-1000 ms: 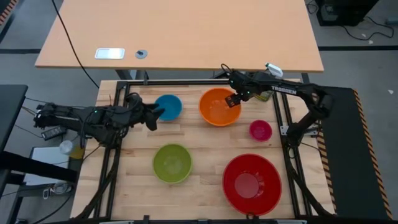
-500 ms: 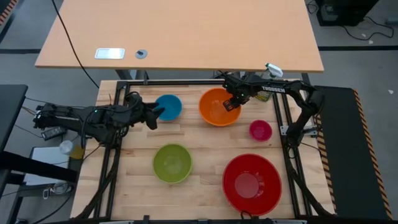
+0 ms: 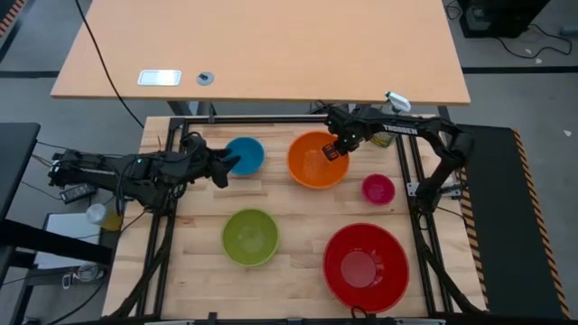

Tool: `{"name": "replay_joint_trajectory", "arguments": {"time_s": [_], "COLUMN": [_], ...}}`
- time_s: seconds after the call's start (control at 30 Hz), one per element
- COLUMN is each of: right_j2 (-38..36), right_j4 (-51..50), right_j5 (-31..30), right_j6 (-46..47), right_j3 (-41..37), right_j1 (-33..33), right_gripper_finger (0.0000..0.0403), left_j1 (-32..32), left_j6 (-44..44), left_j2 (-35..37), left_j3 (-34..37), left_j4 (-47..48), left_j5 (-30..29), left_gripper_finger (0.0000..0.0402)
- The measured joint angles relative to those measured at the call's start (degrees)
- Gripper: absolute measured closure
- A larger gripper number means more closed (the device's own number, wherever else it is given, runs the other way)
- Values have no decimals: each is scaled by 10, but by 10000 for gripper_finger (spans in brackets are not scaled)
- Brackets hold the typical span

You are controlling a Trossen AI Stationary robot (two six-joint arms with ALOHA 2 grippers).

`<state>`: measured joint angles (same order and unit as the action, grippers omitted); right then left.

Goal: Nest bowls inside each other
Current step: Stack the orange bowl on the red bowl

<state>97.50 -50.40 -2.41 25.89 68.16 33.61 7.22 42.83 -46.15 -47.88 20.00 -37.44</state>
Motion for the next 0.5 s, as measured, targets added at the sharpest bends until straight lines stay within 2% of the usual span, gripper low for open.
{"name": "replay_joint_trajectory", "arguments": {"time_s": [0.3, 0.5], "right_j2": [-35, -50], "right_j4": [-9, -20], "right_j5": [5, 14], "right_j6": [-15, -38], "right_j3": [-2, -2], "right_j1": [0, 0], "right_gripper_finger": [365, 385], "left_j1": [0, 0], "left_j6": [-1, -1], "left_j2": [0, 0], "left_j3": [0, 0], "left_j4": [-1, -1], "left_j5": [3, 3], "left_gripper_finger": [159, 159]}}
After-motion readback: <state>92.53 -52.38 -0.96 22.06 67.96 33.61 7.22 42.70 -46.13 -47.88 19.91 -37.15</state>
